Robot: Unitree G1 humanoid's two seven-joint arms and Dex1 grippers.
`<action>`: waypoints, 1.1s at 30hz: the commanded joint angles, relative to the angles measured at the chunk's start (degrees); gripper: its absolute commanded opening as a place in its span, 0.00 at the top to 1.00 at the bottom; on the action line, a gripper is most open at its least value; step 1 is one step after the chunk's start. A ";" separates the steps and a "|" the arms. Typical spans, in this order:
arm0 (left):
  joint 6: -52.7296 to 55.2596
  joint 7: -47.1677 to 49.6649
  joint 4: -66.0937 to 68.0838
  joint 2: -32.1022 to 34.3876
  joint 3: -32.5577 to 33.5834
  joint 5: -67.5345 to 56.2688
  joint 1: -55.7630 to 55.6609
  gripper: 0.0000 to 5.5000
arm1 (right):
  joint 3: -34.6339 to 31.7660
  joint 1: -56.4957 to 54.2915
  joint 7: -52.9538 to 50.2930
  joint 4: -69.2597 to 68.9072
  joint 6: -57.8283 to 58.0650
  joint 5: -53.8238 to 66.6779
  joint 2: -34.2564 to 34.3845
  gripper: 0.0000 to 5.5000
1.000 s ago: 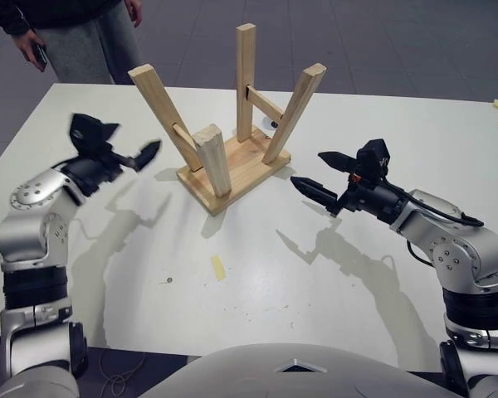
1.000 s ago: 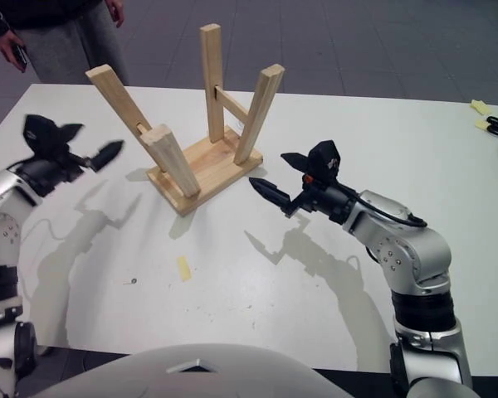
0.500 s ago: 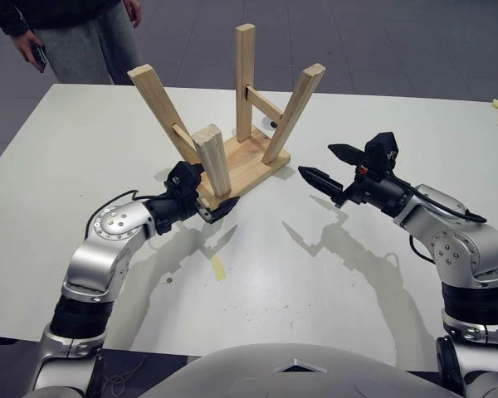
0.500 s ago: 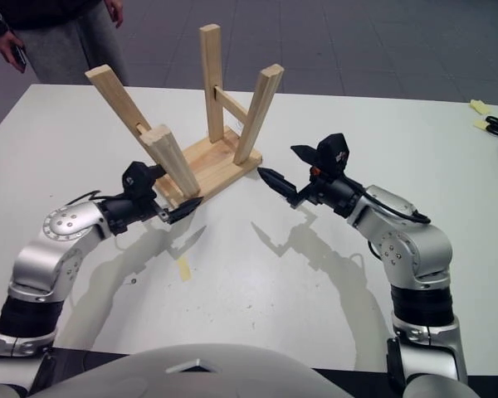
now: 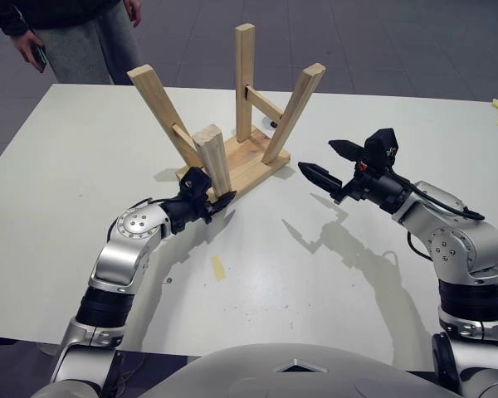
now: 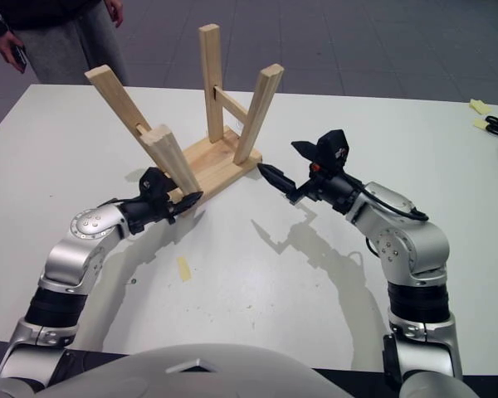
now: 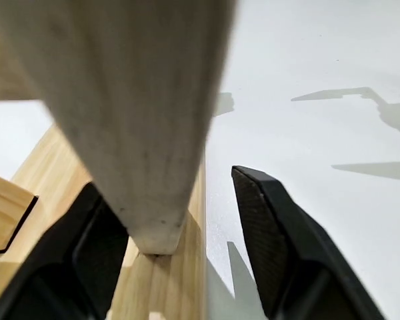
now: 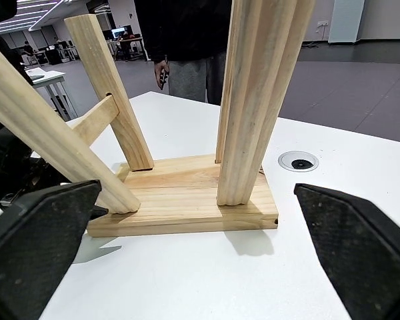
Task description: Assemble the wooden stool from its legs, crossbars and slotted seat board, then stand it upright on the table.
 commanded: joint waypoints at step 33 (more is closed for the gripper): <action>56.49 -4.04 18.85 6.72 20.69 -42.91 -20.03 0.62 | -19.96 5.51 2.71 8.47 15.62 28.30 1.77 0.02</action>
